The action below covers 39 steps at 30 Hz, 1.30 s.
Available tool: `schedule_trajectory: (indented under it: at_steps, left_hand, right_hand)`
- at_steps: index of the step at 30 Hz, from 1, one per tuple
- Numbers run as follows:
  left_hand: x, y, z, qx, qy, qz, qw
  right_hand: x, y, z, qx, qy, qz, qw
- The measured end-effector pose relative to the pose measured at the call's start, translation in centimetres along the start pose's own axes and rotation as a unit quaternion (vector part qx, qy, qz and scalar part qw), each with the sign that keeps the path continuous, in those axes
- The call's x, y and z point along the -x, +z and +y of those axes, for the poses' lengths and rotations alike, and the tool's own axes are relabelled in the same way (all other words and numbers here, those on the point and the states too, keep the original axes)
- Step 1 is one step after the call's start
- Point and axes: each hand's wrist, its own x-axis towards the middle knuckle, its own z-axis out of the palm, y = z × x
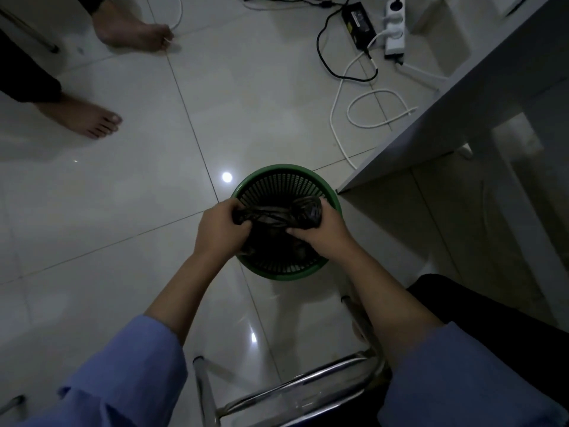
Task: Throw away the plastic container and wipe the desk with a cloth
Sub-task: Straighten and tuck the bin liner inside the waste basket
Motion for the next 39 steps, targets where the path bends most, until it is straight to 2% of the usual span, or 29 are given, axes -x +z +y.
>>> schedule_trajectory:
  at_steps: [3,6,8,11,12,13,15,17,19,23,28,30,32,35,37,39]
  left_hand:
    - [0.1,0.4,1.4,0.096,-0.004,0.018,0.995]
    - [0.5,0.8,2.8,0.194,0.018,-0.029,0.98]
    - [0.6,0.6,3.1,0.272,0.025,-0.041,0.961]
    - [0.2,0.2,2.0,0.392,-0.02,0.008,0.92]
    - [0.1,0.2,1.1,0.386,-0.013,0.006,0.923]
    - [0.0,0.5,0.0,0.335,0.01,-0.018,0.942]
    - [0.1,1.5,-1.7,0.196,0.09,-0.112,0.97]
    - [0.2,3.1,-2.5,0.085,0.144,-0.18,0.969]
    - [0.2,5.1,-2.7,0.04,0.114,-0.224,0.967]
    - [1.2,6.7,0.6,0.036,0.057,-0.298,0.952]
    - [1.5,9.7,1.6,-0.006,0.039,-0.2,0.979]
    - [1.4,10.0,2.0,-0.031,-0.006,-0.165,0.986]
    - [1.4,9.7,2.4,0.011,-0.044,-0.143,0.989]
    - [1.7,9.2,2.8,0.091,0.003,-0.115,0.989]
    - [1.9,8.8,3.3,0.177,0.009,-0.067,0.982]
    - [1.9,9.0,3.3,0.293,-0.026,-0.019,0.955]
  right_hand:
    - [0.1,0.5,-0.5,0.004,-0.005,-0.024,1.0]
    - [0.2,1.4,-0.9,-0.011,-0.01,-0.043,0.999]
    - [0.3,1.7,-1.1,-0.005,-0.004,-0.026,1.0]
    - [0.2,1.6,-1.5,0.006,-0.014,0.025,1.0]
    - [0.2,1.4,-1.7,0.006,-0.016,0.027,0.999]
    - [0.2,1.2,-1.8,0.008,-0.016,0.021,1.0]
    - [0.3,0.9,-2.0,0.016,-0.015,-0.001,1.0]
    - [0.5,0.7,-2.3,0.018,-0.018,-0.033,0.999]
    - [0.7,0.8,-2.6,0.009,-0.018,-0.073,0.997]
    - [1.1,0.9,-3.1,0.014,-0.01,-0.11,0.994]
    - [1.2,0.4,-3.2,0.013,-0.001,-0.093,0.996]
    - [1.2,0.1,-3.5,-0.008,0.01,-0.084,0.996]
    - [1.3,-0.1,-4.0,-0.018,0.013,-0.093,0.995]
    - [1.3,-0.5,-4.4,-0.033,0.015,-0.105,0.994]
    - [1.2,-1.2,-4.7,-0.04,0.021,-0.108,0.993]
    - [0.9,-1.8,-4.8,-0.046,0.031,-0.114,0.992]
